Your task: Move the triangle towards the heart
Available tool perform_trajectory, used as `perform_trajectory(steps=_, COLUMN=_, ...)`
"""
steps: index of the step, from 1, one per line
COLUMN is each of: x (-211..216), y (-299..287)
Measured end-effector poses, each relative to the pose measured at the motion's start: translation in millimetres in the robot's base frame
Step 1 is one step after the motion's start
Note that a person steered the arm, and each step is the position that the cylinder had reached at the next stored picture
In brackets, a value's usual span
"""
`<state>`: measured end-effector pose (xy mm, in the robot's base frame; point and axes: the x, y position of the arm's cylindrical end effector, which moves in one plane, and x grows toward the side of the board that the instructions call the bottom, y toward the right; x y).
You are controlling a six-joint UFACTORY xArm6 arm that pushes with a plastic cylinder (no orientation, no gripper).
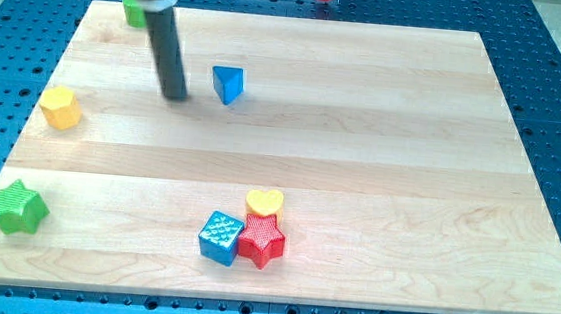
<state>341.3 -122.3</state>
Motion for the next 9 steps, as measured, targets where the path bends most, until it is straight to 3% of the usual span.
perform_trajectory(steps=1, x=-27, y=43)
perform_trajectory(steps=2, x=24, y=75)
perform_trajectory(steps=3, x=112, y=75)
perform_trajectory(steps=5, x=28, y=49)
perform_trajectory(steps=6, x=63, y=5)
perform_trajectory(steps=7, x=90, y=51)
perform_trajectory(steps=8, x=90, y=60)
perform_trajectory(steps=9, x=56, y=77)
